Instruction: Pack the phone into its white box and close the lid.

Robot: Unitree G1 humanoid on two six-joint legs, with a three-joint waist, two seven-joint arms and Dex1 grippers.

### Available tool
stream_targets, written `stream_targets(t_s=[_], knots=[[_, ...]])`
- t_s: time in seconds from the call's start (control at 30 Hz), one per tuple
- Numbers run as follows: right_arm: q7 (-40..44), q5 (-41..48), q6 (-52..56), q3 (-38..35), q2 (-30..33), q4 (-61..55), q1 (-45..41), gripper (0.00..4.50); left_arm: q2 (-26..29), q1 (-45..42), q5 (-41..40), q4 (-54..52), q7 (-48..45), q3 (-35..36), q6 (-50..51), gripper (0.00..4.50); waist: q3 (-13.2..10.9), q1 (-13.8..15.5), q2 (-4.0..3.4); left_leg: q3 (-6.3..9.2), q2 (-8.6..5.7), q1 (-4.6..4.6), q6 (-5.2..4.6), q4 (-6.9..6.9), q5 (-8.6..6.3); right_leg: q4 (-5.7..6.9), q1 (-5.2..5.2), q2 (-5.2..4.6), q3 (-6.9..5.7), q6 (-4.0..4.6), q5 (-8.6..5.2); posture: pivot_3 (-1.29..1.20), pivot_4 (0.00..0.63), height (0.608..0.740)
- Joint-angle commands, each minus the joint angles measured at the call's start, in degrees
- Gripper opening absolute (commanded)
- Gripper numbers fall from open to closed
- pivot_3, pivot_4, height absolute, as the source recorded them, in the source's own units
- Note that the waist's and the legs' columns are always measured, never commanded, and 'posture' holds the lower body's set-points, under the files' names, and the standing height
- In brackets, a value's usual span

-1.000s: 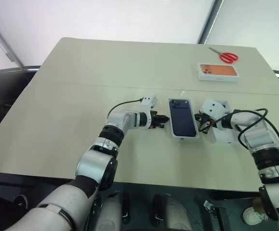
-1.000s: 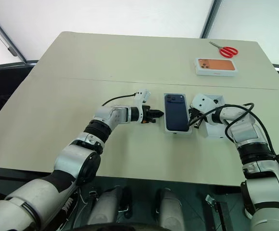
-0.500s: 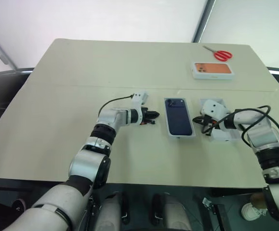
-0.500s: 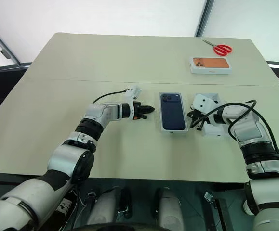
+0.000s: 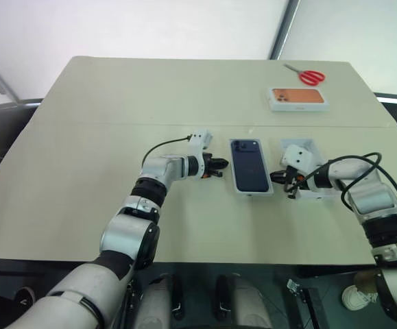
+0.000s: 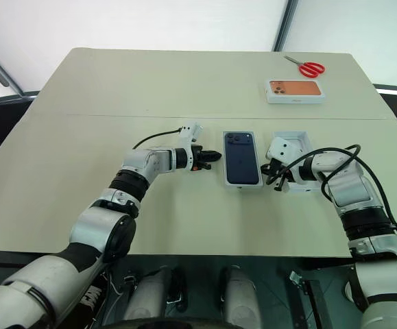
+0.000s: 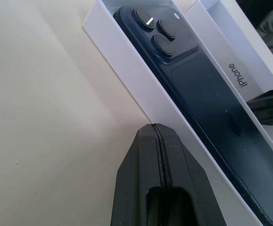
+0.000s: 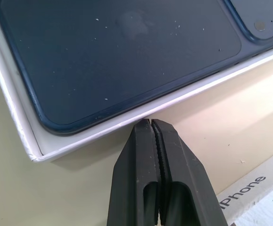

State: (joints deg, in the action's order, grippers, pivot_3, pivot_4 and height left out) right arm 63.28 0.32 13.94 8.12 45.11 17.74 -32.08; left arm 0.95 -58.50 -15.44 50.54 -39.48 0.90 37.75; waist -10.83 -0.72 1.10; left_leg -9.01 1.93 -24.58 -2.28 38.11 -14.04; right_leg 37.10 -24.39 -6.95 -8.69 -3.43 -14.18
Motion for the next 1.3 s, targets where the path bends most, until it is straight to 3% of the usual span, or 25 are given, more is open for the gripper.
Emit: stream_targets(t_s=[0.03, 0.3, 0.53, 0.9, 0.97, 1.0, 1.03, 1.23, 1.27, 1.3], knots=[[1.5, 1.7, 1.5, -0.7, 0.3, -2.3, 0.5, 0.07, -0.4, 0.2, 0.1, -1.7, 0.0, 0.1, -0.7, 0.0, 0.0, 0.0, 0.0, 0.0, 0.0, 0.0, 0.0, 0.0, 0.0, 0.0, 0.0, 0.0, 0.0, 0.0, 0.0, 0.0, 0.15, 0.738], [2.2, 4.4, 4.7, -1.4, -0.5, -5.9, 1.5, 0.07, -1.5, 0.1, 0.2, -2.0, 0.3, -0.2, -1.1, 0.0, 0.0, 0.0, 0.0, 0.0, 0.0, 0.0, 0.0, 0.0, 0.0, 0.0, 0.0, 0.0, 0.0, 0.0, 0.0, 0.0, 0.15, 0.738], [-2.9, -0.8, -2.3, -0.7, 0.5, 0.2, -0.6, 0.07, 0.0, 1.7, 0.9, -5.5, -0.6, -0.9, -0.3, 0.0, 0.0, 0.0, 0.0, -0.01, 0.0, 0.0, 0.0, 0.01, 0.0, 0.01, 0.0, 0.0, 0.01, 0.0, 0.0, 0.0, 0.15, 0.738], [-0.7, 0.2, -3.6, -3.0, 4.2, 2.8, -2.0, 0.07, 12.2, 11.8, -1.2, -26.5, -4.7, 0.1, 2.7, 0.0, 0.0, -0.1, -0.03, -0.03, 0.02, 0.03, 0.07, 0.02, 0.05, 0.07, -0.01, 0.05, 0.04, 0.0, 0.0, 0.0, 0.15, 0.738], [-0.4, 0.9, -2.9, -3.9, 4.6, 3.7, -2.2, 0.0, 14.7, 12.8, -2.5, -28.9, -6.0, 1.3, 2.9, 0.52, 0.0, 0.1, -0.04, -0.03, 0.02, 0.03, 0.07, 0.02, 0.05, 0.06, -0.01, 0.03, 0.04, 0.0, 0.0, 0.0, 0.15, 0.738], [-0.4, 1.4, -2.2, -4.3, 4.6, 4.3, -2.4, 0.58, 15.7, 13.2, -2.9, -29.8, -6.5, 1.7, 2.6, 0.84, 0.0, 0.1, -0.04, -0.03, 0.02, 0.03, 0.07, 0.02, 0.05, 0.06, 0.01, 0.02, 0.04, 0.0, 0.0, 0.0, 0.15, 0.738], [-0.6, 1.4, -2.5, -4.5, 4.6, 4.7, -2.6, 0.9, 16.7, 13.6, -3.2, -30.7, -6.7, 2.2, 2.1, 1.33, 0.0, 0.1, -0.04, -0.03, 0.02, 0.03, 0.07, 0.03, 0.05, 0.06, 0.01, 0.02, 0.04, 0.0, 0.0, 0.0, 0.15, 0.738], [-2.7, 8.5, 11.7, -10.1, 2.0, 2.6, -7.4, 3.93, 22.0, 18.4, -6.0, -39.9, -10.3, 4.4, -1.4, 4.38, 0.0, -0.2, -0.1, -0.02, 0.03, 0.04, 0.07, 0.02, 0.05, 0.08, 0.01, 0.04, 0.04, 0.02, 0.01, 0.0, 0.15, 0.738], [-3.2, 9.1, 14.8, -10.6, 2.1, 2.0, -8.0, 4.46, 22.9, 19.2, -6.3, -40.8, -11.1, 4.6, -2.3, 4.5, 0.0, -0.2, -0.1, -0.02, 0.04, 0.05, 0.08, 0.02, 0.06, 0.09, 0.01, 0.04, 0.05, 0.02, 0.0, 0.0, 0.15, 0.738], [-3.4, 8.8, 16.3, -10.3, 2.8, 1.1, -8.0, 4.46, 23.9, 20.0, -6.6, -41.6, -12.0, 4.7, -3.0, 4.5, 0.0, -0.1, -0.11, -0.02, 0.05, 0.05, 0.09, 0.02, 0.06, 0.09, 0.01, 0.05, 0.04, 0.02, 0.0, 0.0, 0.15, 0.738]])
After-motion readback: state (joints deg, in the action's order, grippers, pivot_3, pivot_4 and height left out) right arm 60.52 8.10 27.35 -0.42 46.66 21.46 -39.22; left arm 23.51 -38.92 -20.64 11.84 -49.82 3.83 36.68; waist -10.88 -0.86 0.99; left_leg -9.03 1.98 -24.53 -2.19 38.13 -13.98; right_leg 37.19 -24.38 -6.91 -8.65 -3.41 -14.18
